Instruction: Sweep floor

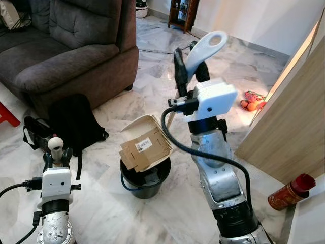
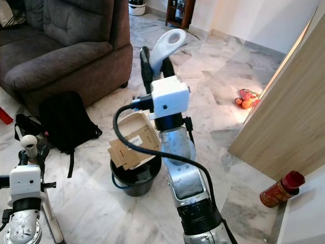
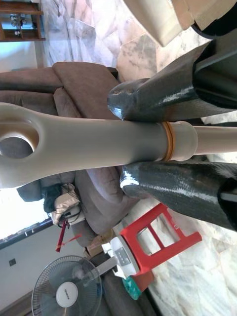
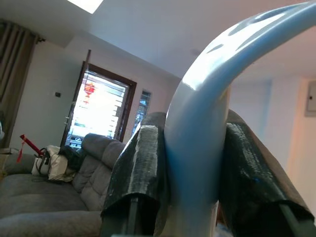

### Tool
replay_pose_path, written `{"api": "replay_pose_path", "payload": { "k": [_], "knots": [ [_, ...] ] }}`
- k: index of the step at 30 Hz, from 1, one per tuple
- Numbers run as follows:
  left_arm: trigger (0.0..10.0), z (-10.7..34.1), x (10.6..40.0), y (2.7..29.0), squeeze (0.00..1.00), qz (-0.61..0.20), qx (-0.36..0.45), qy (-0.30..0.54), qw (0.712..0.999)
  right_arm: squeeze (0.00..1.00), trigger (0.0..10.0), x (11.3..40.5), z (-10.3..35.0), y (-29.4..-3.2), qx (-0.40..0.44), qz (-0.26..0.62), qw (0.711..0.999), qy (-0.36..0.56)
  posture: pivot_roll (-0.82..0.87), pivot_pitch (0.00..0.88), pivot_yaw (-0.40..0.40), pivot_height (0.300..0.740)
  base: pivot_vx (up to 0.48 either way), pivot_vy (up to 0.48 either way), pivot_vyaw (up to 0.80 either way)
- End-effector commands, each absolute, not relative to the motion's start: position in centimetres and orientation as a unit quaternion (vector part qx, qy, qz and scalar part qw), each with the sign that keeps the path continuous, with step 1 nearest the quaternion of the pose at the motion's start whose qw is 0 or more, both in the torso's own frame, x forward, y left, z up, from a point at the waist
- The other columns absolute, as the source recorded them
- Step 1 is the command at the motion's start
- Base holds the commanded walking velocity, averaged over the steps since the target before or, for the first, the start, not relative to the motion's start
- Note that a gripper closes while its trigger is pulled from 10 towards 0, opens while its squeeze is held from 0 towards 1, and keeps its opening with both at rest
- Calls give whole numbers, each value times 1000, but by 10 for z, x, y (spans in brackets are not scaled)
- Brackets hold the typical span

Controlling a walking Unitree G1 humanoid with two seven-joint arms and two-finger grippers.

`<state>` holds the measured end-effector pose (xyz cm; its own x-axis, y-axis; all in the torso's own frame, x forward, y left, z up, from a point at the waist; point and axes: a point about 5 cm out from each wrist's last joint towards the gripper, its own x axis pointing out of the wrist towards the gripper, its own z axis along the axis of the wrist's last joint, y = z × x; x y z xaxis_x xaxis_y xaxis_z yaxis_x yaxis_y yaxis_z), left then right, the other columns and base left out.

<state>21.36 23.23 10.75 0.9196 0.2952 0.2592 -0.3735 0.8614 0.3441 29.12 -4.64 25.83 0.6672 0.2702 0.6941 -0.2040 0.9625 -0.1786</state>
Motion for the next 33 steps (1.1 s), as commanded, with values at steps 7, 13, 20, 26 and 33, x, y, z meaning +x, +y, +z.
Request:
{"api": "replay_pose_path", "payload": {
  "k": [7, 13, 20, 26, 33],
  "knots": [
    [10000, 114, 214, 227, 0, 162, 207, -121, 957, 0, 10000, 271, 276, -41, -65, 140, 873, -463, 184, 92, -114, 740, 0, 0, 0],
    [10000, 114, 215, 226, 0, 162, 208, -121, 957, 0, 10000, 268, 275, -38, -70, 144, 870, -467, 185, 91, -116, 740, 0, 0, 0],
    [10000, 114, 215, 226, 0, 163, 208, -122, 957, 0, 10000, 265, 274, -35, -77, 149, 866, -472, 185, 92, -116, 740, 0, 0, 0],
    [10000, 114, 216, 226, 0, 160, 209, -122, 957, 0, 10000, 266, 275, -35, -88, 143, 863, -476, 184, 92, -117, 740, 0, 0, 0],
    [10000, 114, 216, 225, 0, 157, 210, -121, 957, 0, 10000, 270, 274, -40, -111, 116, 866, -474, 184, 93, -117, 740, 0, 0, 0]
  ]
}}
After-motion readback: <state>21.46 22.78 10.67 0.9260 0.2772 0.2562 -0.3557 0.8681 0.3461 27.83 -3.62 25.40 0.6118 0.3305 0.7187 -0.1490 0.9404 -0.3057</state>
